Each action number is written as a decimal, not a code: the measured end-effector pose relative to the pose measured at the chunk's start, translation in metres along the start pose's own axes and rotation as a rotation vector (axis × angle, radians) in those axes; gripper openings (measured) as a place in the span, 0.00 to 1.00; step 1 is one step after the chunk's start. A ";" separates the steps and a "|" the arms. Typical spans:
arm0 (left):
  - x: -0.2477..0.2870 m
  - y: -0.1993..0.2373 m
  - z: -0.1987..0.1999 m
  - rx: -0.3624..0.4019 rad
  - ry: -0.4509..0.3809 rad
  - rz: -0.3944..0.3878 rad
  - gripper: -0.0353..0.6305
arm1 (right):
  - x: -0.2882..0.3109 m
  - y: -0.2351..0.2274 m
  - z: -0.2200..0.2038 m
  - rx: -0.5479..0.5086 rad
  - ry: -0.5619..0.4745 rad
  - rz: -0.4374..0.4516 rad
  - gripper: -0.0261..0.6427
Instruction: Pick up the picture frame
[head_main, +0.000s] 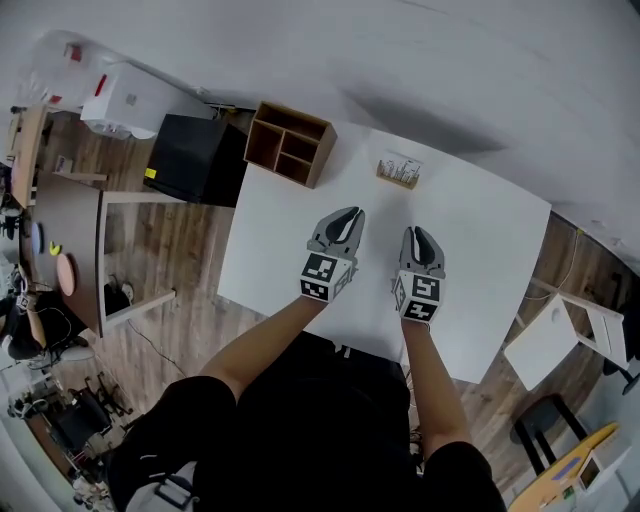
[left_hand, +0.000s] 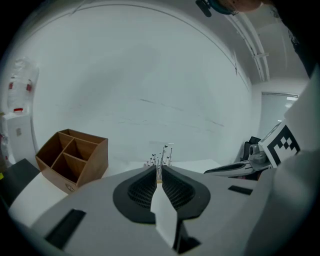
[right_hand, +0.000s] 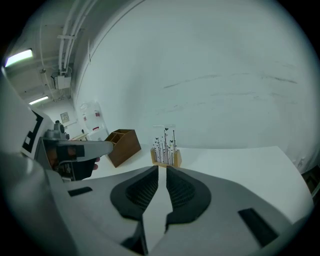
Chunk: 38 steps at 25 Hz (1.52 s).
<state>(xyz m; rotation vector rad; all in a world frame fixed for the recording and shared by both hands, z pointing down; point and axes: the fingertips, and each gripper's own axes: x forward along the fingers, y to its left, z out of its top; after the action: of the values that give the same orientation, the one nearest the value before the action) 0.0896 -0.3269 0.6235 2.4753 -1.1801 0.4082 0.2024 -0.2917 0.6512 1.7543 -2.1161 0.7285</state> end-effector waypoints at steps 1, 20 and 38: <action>0.005 0.003 -0.002 0.001 0.005 0.003 0.08 | 0.005 -0.004 0.000 -0.001 0.004 -0.002 0.09; 0.097 0.037 -0.039 0.036 0.112 0.020 0.21 | 0.087 -0.034 -0.002 -0.021 0.036 0.018 0.22; 0.143 0.043 -0.048 0.119 0.140 -0.040 0.21 | 0.124 -0.038 0.000 -0.072 0.000 0.069 0.22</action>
<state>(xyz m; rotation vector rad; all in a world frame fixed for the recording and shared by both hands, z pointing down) 0.1379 -0.4278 0.7331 2.5192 -1.0772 0.6461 0.2136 -0.3985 0.7233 1.6519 -2.1838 0.6615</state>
